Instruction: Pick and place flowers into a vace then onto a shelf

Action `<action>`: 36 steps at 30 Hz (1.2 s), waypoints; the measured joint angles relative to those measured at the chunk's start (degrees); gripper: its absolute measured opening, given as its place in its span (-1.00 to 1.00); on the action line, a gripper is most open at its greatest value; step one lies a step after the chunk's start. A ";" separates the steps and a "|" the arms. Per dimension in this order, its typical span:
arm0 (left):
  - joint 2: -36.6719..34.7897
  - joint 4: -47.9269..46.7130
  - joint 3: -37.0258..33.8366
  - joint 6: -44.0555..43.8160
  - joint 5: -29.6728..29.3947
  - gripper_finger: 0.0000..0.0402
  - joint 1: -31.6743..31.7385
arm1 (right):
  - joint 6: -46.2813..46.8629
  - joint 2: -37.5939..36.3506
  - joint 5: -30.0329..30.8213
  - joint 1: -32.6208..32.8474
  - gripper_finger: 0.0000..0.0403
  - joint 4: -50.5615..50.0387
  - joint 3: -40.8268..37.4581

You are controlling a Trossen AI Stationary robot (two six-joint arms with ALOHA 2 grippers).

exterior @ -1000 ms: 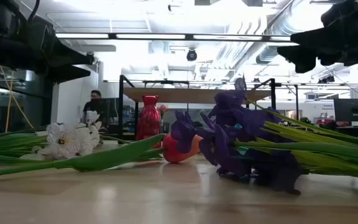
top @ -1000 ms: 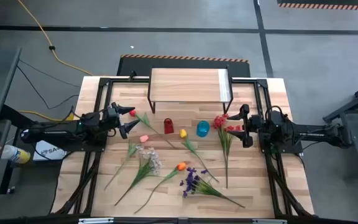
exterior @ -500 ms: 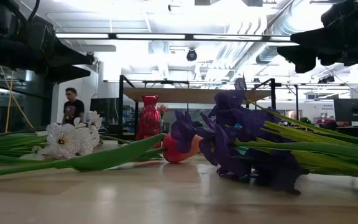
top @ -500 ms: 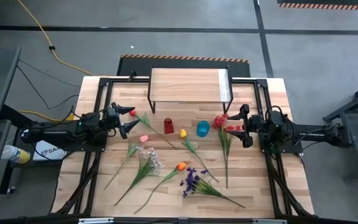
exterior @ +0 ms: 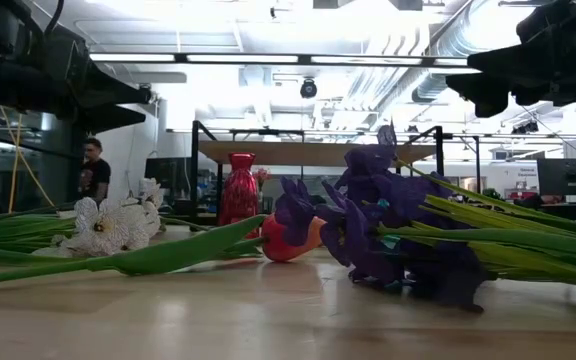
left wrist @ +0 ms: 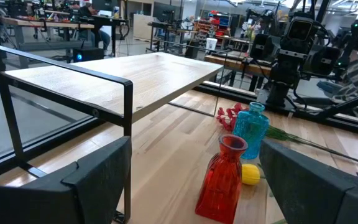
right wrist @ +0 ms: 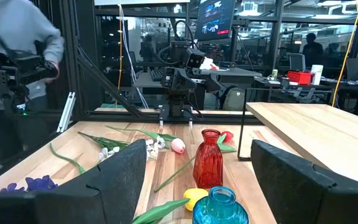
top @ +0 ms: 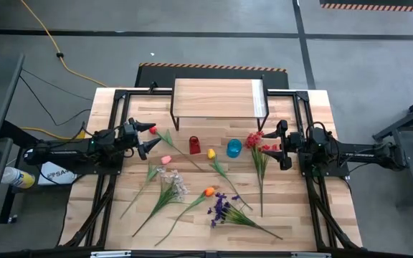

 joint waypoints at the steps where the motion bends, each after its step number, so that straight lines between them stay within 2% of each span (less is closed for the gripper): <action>1: -0.02 0.01 0.00 0.00 -0.01 0.92 0.00 | 0.00 0.00 0.00 0.01 0.39 0.00 0.01; 19: -0.01 0.01 0.00 0.11 -0.09 0.92 0.00 | 0.00 -0.02 -0.02 -0.01 0.39 0.02 -0.01; 24: -0.02 0.23 0.00 4.66 -4.48 0.92 0.02 | -0.01 -0.01 -0.02 0.00 0.39 0.01 0.01; 29: -0.02 0.23 0.00 4.48 -4.79 0.92 0.02 | 0.00 0.00 0.00 -0.01 0.39 0.02 -0.01; 32: 0.00 0.89 0.00 0.06 -4.51 0.92 0.02 | 0.00 -0.01 -0.02 0.01 0.39 0.02 0.01; 36: -0.04 6.26 0.46 -17.21 -3.65 0.92 0.01 | 0.00 0.00 0.00 0.00 0.39 0.00 0.01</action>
